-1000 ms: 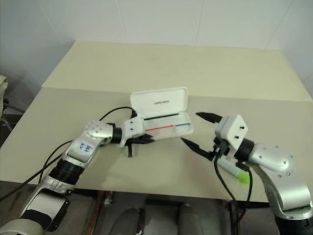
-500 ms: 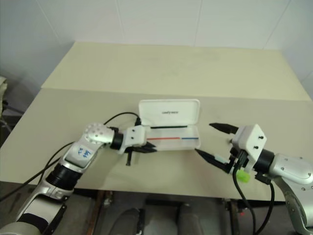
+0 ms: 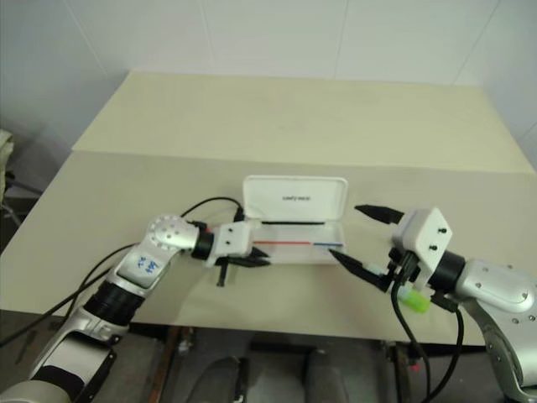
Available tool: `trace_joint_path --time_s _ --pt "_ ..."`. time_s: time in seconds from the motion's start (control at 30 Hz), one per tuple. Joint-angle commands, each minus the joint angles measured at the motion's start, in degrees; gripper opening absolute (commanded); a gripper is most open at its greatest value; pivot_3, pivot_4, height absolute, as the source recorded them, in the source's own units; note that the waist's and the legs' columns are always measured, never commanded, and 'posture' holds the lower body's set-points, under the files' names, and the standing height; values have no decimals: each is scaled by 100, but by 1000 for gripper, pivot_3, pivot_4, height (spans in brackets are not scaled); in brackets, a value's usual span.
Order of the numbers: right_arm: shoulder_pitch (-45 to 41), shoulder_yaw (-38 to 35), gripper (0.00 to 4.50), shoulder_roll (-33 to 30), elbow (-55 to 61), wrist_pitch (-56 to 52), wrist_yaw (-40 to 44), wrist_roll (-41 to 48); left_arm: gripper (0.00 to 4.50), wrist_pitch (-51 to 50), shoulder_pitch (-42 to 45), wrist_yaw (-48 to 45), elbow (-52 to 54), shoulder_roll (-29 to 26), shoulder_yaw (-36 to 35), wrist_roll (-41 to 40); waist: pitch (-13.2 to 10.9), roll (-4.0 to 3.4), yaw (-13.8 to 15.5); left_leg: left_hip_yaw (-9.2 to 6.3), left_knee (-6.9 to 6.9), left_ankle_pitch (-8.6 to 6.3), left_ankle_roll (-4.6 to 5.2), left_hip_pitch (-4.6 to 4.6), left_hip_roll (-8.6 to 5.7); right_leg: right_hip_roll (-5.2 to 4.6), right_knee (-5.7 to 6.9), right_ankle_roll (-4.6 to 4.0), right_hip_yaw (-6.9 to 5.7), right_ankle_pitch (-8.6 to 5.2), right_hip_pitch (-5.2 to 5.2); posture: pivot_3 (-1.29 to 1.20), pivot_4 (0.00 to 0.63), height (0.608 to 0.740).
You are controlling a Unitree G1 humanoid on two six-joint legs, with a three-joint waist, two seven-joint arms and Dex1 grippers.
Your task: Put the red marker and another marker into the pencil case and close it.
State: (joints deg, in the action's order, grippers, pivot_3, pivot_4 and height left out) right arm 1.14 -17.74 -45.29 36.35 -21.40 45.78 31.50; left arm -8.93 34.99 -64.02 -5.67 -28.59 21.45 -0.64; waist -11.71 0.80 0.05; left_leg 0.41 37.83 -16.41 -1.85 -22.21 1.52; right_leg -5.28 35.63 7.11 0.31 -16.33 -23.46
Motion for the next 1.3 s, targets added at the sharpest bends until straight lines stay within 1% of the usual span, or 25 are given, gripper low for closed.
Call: trace_joint_path --time_s 0.03,0.07,0.2,0.43,0.6,0.63,0.67,0.7,0.8,0.93,1.07,1.2,1.3 --pt "-71 30 4500 26 218 7 -64 72 1805 134 21 -21 50 42 -10 -17 0 0 1 0 0 0 0 0 0 0 0 0 0 0 0 0 150 740" --pt "-85 53 4500 33 213 8 -70 69 2086 117 17 -13 84 48 -25 -30 0 0 1 0 0 0 0 0 0 0 0 0 0 0 0 0 150 740" --pt "-112 116 4500 59 196 18 -90 80 2086 -60 -24 -33 316 6 -109 -115 0 0 -2 0 0 0 1 0 0 0 1 1 0 1 0 0 150 740" --pt "-96 206 4500 145 101 87 -60 30 2086 -654 -151 -48 1103 -355 -461 -419 0 0 -10 0 0 0 1 1 1 0 3 1 0 0 0 0 150 740" --pt "-99 262 4500 202 -19 145 -17 3 3561 -1109 -292 115 1657 -570 -1052 -826 0 0 -9 -1 2 0 1 1 1 1 4 1 0 0 0 0 150 740" --pt "-88 263 4500 211 -44 153 -5 5 3997 -1194 -369 147 1792 -604 -1239 -971 0 0 -9 -1 2 0 1 0 1 0 4 1 1 0 0 0 150 740" --pt "-76 260 4500 216 -68 162 4 5 4329 -1244 -441 179 1897 -630 -1382 -1091 0 0 -13 -1 2 0 1 0 1 0 2 1 0 0 0 0 150 740" --pt "-57 248 4500 219 -99 174 18 4 4435 -1319 -555 176 2023 -673 -1556 -1262 0 0 -20 0 2 -1 1 0 2 0 3 0 1 0 0 0 150 740" --pt "-20 217 4500 210 -165 199 57 8 4435 -1380 -939 75 2298 -795 -2084 -1820 0 0 -21 0 1 -2 3 1 4 0 3 0 2 0 0 0 150 740" --pt "-66 274 4500 192 -249 226 121 33 4435 -1233 -1602 379 2335 -1184 -2834 -1804 0 0 -32 1 1 -2 3 3 7 2 5 -3 1 0 -1 0 150 740" --pt "-326 454 4500 223 -320 268 170 27 4435 -1328 -2200 807 2228 -1226 -3493 -1929 0 0 -22 3 1 -2 3 7 10 1 3 -13 0 1 1 0 150 740" --pt "-710 760 4500 220 -297 200 297 88 4435 -901 -2783 841 1826 -1307 -3882 -1841 0 0 -26 8 1 -2 3 7 11 -1 -3 -26 0 3 0 0 150 740" --pt "-941 897 4500 226 -366 194 373 104 4435 -606 -2931 790 1558 -1372 -3967 -1848 0 1 -21 9 1 -2 3 7 14 0 -2 -37 -3 -2 -2 0 150 740"
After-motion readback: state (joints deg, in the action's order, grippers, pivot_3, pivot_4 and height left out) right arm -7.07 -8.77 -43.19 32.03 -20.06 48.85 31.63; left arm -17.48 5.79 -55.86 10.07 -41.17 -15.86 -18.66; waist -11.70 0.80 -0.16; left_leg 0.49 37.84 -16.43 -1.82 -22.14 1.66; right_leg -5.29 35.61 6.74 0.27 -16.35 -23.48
